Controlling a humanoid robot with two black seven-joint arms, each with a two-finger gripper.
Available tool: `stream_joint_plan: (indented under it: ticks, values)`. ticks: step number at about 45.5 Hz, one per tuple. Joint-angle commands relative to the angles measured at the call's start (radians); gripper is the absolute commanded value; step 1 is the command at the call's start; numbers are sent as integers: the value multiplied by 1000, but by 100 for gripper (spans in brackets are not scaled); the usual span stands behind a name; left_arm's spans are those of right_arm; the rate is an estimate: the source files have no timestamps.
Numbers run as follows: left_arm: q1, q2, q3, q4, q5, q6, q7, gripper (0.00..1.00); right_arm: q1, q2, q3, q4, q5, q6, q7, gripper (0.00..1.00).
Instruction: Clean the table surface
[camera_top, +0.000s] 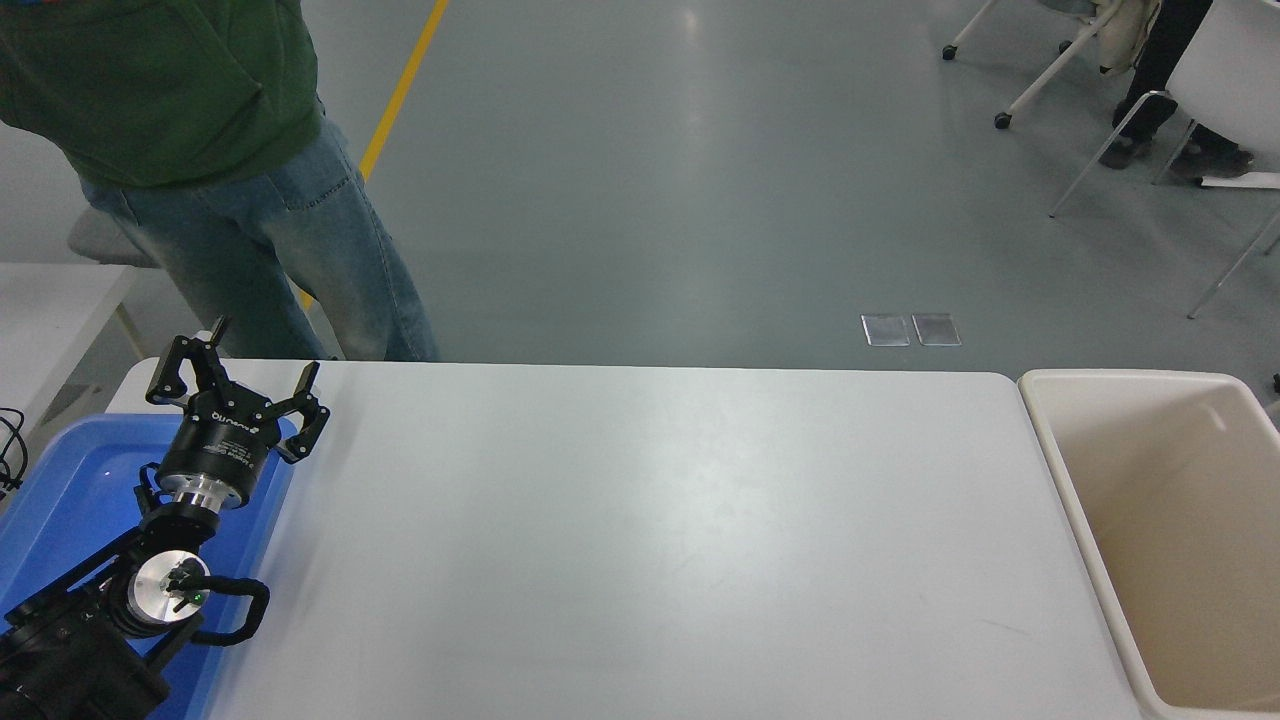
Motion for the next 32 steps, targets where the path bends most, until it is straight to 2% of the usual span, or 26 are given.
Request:
stream_joint_plan:
  ticks: [1, 8, 20, 32]
  values:
    - [0, 0, 0, 0, 0, 0, -1, 99, -29, -37, 290, 201, 9, 27, -9, 99]
    - [0, 0, 0, 0, 0, 0, 0, 99, -55, -56, 316, 344, 12, 27, -9, 99]
    - [0, 0, 0, 0, 0, 0, -1, 99, -170, -48, 537, 669, 10, 30, -10, 99]
    - [0, 0, 0, 0, 0, 0, -1, 99, -213, 58, 556, 809, 10, 28, -9, 99]
